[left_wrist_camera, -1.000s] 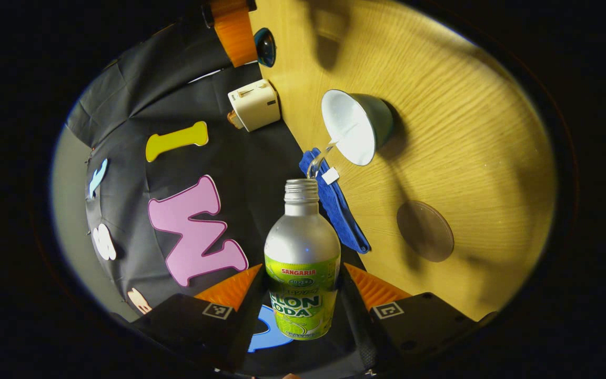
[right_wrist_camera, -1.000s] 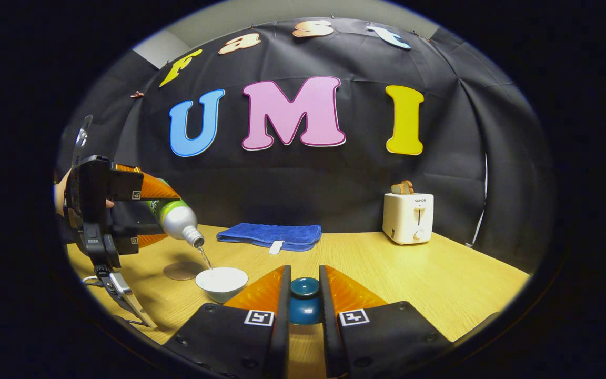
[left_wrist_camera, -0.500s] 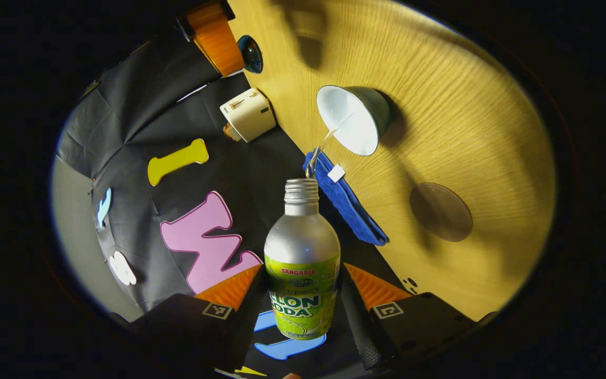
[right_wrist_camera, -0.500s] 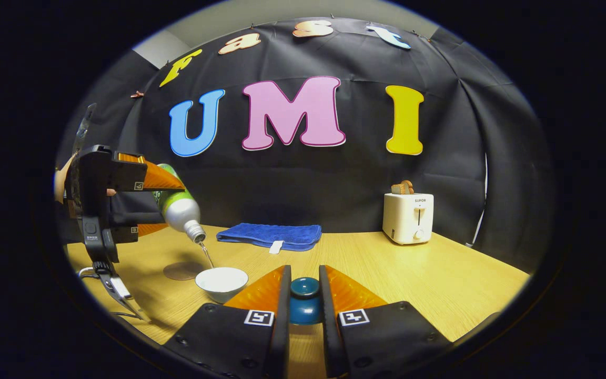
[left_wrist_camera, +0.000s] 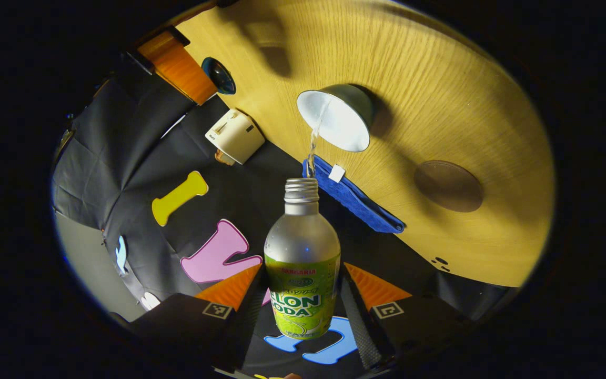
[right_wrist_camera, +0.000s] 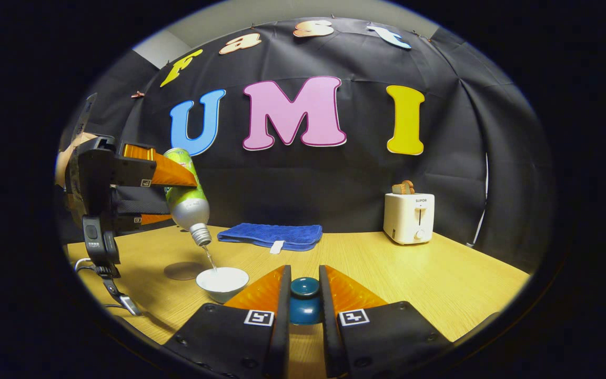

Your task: Open the teacup lid with one hand, grasp the water bottle and pour water into the teacup with the other hand; after pouring, place the water bottle on the coaster and then close the teacup lid.

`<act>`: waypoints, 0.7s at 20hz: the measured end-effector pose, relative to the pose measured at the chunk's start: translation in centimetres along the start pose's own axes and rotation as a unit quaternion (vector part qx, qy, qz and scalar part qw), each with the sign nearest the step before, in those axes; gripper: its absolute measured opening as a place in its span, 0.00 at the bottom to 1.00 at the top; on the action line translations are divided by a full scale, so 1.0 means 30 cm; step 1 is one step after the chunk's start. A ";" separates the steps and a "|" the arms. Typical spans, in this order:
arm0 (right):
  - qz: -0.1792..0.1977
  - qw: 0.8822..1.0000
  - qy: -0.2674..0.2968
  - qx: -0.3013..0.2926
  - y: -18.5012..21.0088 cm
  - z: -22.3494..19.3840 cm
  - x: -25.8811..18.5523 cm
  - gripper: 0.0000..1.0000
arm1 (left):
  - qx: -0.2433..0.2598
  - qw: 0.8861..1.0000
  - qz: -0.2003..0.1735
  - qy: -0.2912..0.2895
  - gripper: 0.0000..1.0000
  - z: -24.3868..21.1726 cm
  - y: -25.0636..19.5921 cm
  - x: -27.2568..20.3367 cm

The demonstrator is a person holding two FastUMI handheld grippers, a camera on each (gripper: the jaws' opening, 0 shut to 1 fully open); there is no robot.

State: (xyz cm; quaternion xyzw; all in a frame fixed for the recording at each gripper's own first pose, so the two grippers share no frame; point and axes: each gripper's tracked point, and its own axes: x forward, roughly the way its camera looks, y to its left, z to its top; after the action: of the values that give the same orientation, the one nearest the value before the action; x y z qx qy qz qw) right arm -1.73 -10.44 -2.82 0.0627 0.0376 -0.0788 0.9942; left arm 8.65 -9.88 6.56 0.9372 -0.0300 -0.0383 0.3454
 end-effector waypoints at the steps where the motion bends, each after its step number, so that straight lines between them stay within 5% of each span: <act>1: 0.000 1.000 0.000 0.000 -0.001 -0.001 0.001 0.30 | 0.005 1.000 -0.003 -0.001 0.81 0.006 0.001 0.006; 5: 0.000 1.000 0.000 0.000 -0.001 0.001 0.001 0.30 | 0.028 0.999 -0.011 -0.010 0.81 0.022 0.012 0.015; 14: 0.001 1.000 0.000 0.000 -0.001 0.000 0.000 0.30 | -0.007 1.000 -0.015 -0.022 0.82 0.043 0.017 0.021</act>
State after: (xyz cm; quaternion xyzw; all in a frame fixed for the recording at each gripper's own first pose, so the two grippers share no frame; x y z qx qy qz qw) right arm -1.72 -10.46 -2.81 0.0629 0.0376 -0.0776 0.9943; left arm 9.14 -11.14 5.88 0.9341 -0.0231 -0.0644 0.3503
